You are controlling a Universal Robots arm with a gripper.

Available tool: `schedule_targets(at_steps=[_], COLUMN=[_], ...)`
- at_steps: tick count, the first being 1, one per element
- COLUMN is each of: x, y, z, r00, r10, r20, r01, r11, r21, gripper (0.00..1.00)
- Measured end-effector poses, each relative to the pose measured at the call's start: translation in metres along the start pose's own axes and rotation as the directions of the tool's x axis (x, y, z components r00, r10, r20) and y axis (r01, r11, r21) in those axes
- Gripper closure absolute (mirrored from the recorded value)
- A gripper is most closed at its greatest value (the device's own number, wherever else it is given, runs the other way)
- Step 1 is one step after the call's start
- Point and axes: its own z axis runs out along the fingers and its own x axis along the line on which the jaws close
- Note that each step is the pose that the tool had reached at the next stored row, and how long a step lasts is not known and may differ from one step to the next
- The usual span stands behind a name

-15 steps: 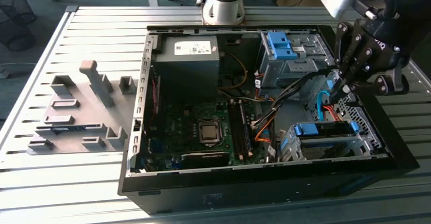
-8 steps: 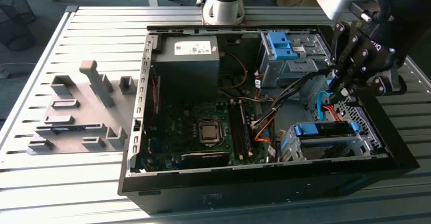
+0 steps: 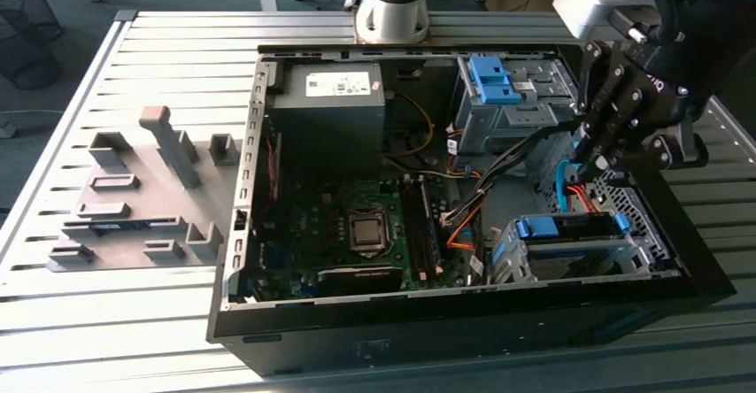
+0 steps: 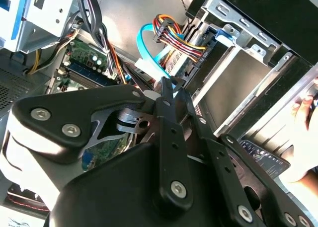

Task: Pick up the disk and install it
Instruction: 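Insert the second disk wire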

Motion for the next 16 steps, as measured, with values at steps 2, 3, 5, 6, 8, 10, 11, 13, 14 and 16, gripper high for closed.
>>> schedule_targets(at_steps=[2, 3, 5, 6, 8, 10, 11, 13, 14, 16], x=[-0.0001, -0.0001, -0.0005, -0.0007, -0.0009, -0.0009, -0.0009, -0.0008, -0.0008, -0.0009], y=[0.0000, 0.0000, 0.0000, 0.0000, 0.0000, 0.0001, 0.0001, 0.0001, 0.0001, 0.0001], z=[0.0020, 0.0035, 0.0060, 0.0071, 0.0092, 0.0104, 0.0107, 0.0108, 0.0107, 0.0107], r00=[1.0000, 1.0000, 1.0000, 1.0000, 1.0000, 0.9999, 0.9999, 0.9998, 0.9998, 0.9998], r10=[-0.001, -0.002, -0.002, -0.003, -0.003, -0.003, -0.003, -0.003, -0.003, -0.003], r20=[-0.0011, -0.0013, -0.0034, -0.0051, -0.0088, -0.0130, -0.0151, -0.0176, -0.0183, -0.0186], r01=[0.001, 0.002, 0.002, 0.003, 0.003, 0.003, 0.003, 0.003, 0.003, 0.003], r11=[1.0000, 1.0000, 1.0000, 1.0000, 1.0000, 1.0000, 1.0000, 1.0000, 1.0000, 1.0000], r21=[-0.0005, -0.0005, -0.0007, -0.0007, -0.0007, -0.0007, -0.0007, -0.0007, -0.0008, -0.0008], gripper=[0.76, 0.76, 0.76, 0.76, 0.76, 0.76, 0.76, 0.78, 0.84, 0.84])
